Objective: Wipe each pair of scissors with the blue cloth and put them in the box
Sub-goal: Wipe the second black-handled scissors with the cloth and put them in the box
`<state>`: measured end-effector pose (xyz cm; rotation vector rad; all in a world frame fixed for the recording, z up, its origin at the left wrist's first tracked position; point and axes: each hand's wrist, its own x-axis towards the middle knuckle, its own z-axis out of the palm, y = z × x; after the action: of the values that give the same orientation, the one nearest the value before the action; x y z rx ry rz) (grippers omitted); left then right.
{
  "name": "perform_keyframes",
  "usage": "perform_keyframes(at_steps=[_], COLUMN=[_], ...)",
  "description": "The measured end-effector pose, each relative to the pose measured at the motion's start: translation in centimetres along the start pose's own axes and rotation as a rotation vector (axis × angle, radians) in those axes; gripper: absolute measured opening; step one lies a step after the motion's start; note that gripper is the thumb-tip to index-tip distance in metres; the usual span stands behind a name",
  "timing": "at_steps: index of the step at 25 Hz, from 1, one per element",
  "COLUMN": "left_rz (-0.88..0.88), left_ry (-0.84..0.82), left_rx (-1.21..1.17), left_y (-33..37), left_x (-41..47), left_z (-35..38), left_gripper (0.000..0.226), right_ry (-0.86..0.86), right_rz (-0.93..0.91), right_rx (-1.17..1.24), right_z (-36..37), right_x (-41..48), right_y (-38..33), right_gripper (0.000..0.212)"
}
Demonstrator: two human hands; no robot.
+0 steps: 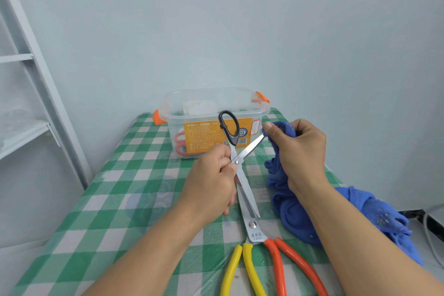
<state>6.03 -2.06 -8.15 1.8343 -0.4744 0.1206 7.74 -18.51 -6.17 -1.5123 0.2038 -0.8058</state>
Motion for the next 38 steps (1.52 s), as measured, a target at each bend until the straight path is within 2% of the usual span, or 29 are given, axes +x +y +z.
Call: perform_keyframes(at_steps=[2,4,9,13,18,21,24,27,29,30,32,33,35,38], left_rz=[-0.002,-0.003,-0.046,-0.068,-0.060,-0.064,-0.065,-0.056,-0.054,-0.054,-0.055,-0.056,-0.061,-0.060], left_ry=[0.004,0.006,0.047,0.111,0.176,0.179,0.161,0.153,0.153,0.154,0.157,0.160,0.162,0.158], left_rx=[0.001,-0.007,-0.076,-0.141,-0.191,-0.186,-0.155,-0.149,-0.148,-0.148,-0.154,-0.156,-0.162,-0.182], left_y=[0.0,0.1,-0.1,-0.3,-0.2,-0.3,-0.3,-0.1,-0.2,-0.2,-0.3,-0.3,-0.2,-0.2], left_x=[0.1,0.1,0.3,0.6,0.6,0.6,0.5,0.4,0.4,0.4,0.4,0.4,0.5,0.5], left_z=[0.1,0.2,-0.4,-1.0,-1.3,-1.4,-1.3,-1.3,-1.3,-1.3,-1.4,-1.4,-1.4,-1.4], left_gripper=[0.008,0.008,0.009,0.011,0.011,0.011,0.012,0.012,0.012,0.013,0.013,0.013,0.013,0.013], right_ry=[0.058,0.083,-0.005,-0.175,-0.264,-0.197,-0.138,-0.165,-0.250,-0.311,-0.430,-0.448,-0.431,-0.346], right_rz=[0.053,0.107,0.144,0.323,0.340,0.337,0.209,0.152,0.176,0.165,0.134,0.115,0.051,-0.051], right_rx=[0.029,0.055,0.111,0.284,0.398,0.390,0.248,0.149,0.169,0.127,-0.093,-0.224,-0.398,-0.533], right_z=[-0.3,-0.5,-0.9,-0.7,-0.3,-0.4,-0.3,-0.3,-0.4,-0.4,-0.6,-0.6,-0.8,-0.8], right_x=[0.6,1.0,1.1,0.5,-0.7,-0.3,-0.2,-0.2,-0.3,-0.4,-0.5,-0.5,-0.5,-0.4], right_y=[0.5,1.0,0.8,0.4,-0.6,-0.4,0.1,0.6,0.5,0.4,0.4,0.4,0.6,0.9], right_gripper=[0.036,0.043,0.059,0.037,0.008,0.015,0.025,0.032,0.014,0.015,0.043,0.048,0.040,0.008])
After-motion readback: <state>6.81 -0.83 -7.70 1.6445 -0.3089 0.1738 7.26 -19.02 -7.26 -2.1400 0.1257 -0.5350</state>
